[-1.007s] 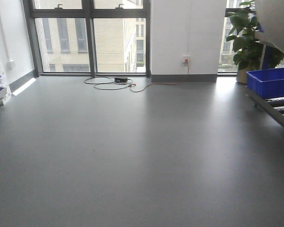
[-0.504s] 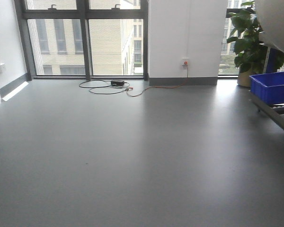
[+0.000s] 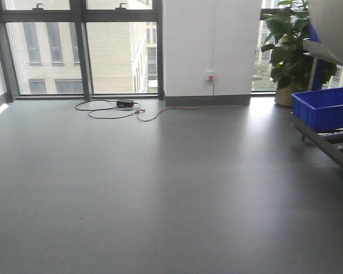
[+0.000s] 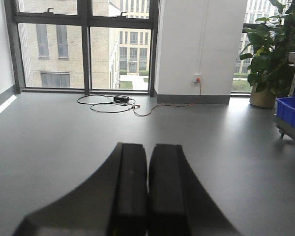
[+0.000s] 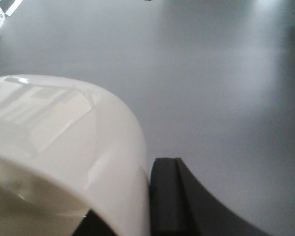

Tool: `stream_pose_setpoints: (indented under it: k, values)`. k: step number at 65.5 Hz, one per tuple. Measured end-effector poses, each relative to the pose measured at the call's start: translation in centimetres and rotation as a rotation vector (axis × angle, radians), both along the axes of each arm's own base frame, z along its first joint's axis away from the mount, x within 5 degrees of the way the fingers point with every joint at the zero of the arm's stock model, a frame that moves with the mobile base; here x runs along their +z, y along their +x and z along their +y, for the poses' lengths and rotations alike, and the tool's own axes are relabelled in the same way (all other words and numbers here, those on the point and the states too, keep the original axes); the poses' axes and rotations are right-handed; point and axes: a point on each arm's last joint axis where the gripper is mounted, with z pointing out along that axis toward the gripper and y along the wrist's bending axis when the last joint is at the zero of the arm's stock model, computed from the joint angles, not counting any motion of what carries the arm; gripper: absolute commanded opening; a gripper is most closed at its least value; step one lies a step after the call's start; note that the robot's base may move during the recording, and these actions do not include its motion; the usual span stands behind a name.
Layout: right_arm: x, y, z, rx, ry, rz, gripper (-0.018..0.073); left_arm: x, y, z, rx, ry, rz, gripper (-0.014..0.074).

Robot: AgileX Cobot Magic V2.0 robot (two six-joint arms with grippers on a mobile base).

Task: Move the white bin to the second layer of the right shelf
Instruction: 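Drive toward the windows with the bin held in the right gripper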

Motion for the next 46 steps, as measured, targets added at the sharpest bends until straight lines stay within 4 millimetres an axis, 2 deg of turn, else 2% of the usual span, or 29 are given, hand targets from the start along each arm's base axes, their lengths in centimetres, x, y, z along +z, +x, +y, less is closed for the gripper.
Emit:
stream_pose_setpoints:
  k: [46]
  values:
    - [0.0, 0.0, 0.0, 0.0, 0.0, 0.0, 0.0055, 0.0, 0.0, 0.0, 0.0, 0.0, 0.0, 0.0085]
